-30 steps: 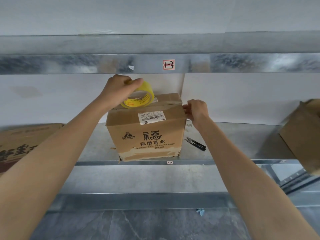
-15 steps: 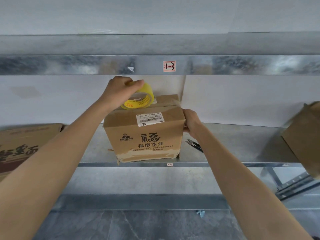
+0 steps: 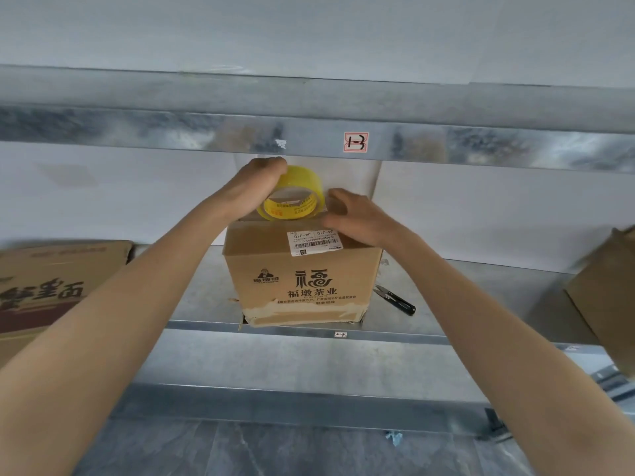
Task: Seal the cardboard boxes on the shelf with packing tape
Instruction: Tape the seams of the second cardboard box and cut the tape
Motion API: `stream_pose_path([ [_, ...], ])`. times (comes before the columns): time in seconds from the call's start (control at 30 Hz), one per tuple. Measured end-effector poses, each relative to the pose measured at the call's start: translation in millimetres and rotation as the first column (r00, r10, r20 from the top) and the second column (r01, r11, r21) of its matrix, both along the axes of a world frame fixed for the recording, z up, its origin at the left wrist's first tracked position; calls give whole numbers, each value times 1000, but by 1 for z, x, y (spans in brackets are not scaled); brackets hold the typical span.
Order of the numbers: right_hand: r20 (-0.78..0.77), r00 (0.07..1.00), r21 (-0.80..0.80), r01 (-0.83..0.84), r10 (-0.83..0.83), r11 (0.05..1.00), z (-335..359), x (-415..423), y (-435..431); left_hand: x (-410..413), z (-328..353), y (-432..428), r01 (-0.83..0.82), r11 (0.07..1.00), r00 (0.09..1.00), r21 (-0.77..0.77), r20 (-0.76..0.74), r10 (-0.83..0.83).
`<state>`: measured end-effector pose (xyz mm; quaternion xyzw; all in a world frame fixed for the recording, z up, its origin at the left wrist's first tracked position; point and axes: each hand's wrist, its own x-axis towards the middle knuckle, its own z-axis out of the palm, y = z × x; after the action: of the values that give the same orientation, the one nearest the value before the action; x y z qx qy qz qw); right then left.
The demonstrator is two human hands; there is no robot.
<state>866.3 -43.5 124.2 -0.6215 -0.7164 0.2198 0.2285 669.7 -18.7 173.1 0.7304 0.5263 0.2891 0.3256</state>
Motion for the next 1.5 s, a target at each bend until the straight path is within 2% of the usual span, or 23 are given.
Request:
stream_pose_path([
  [0.13, 218, 976, 58, -2, -11, 998, -9, -7, 1, -13, -9, 0, 51, 998, 996, -42, 75, -48],
  [0.23, 316, 948, 16, 20, -24, 1000, -16, -11, 2, -14, -19, 1, -4, 1000, 987, 18, 159, 1],
  [0.3, 384, 923, 6, 24, -25, 1000, -19, -13, 3, -14, -15, 4, -48, 995, 990, 85, 135, 37],
  [0.5, 438, 899, -22, 43, -29, 999, -19, -19, 5, -50, 4, 16, -124, 954, 969, 273, -176, 176],
  [0.53, 437, 899, -22, 38, -25, 999, -19, -21, 6, -53, 6, 16, -135, 942, 929, 308, -291, 229],
  [0.6, 440, 898, -22, 30, -17, 999, -19, -23, 7, -54, 8, 14, -94, 895, 780, 435, -526, 338],
  [0.67, 450, 893, -22, 26, -14, 999, -19, -23, 7, -54, 9, 10, -49, 868, 728, 494, -577, 370],
  [0.73, 462, 887, -21, 28, -15, 999, -19, -21, 7, -61, 9, 7, -102, 897, 805, 429, -494, 328],
  [0.8, 462, 887, -10, -4, 8, 1000, -18, -21, 8, -73, 7, 4, -171, 941, 922, 293, -290, 258],
  [0.83, 458, 888, 5, -42, 35, 999, -17, -22, 9, -77, 6, 3, -178, 950, 950, 258, -206, 234],
  [0.9, 441, 892, 22, -126, 103, 992, -13, -24, 10, -79, 4, 0, -183, 950, 967, 254, -129, 221],
  [1.03, 398, 887, -94, -215, 235, 972, -4, -25, 8, -72, 3, -1, -177, 938, 966, 297, -133, 224],
  [1.13, 428, 857, -152, -244, 286, 958, 0, -23, 9, -70, 2, 1, -180, 936, 965, 302, -129, 227],
  [1.33, 454, 845, -145, -244, 283, 959, -4, -33, 10, -72, 0, 4, -186, 934, 963, 306, -132, 235],
  [1.5, 387, 878, -73, -274, 280, 959, -7, -55, 13, -67, 1, 3, -157, 934, 963, 320, -160, 217],
])
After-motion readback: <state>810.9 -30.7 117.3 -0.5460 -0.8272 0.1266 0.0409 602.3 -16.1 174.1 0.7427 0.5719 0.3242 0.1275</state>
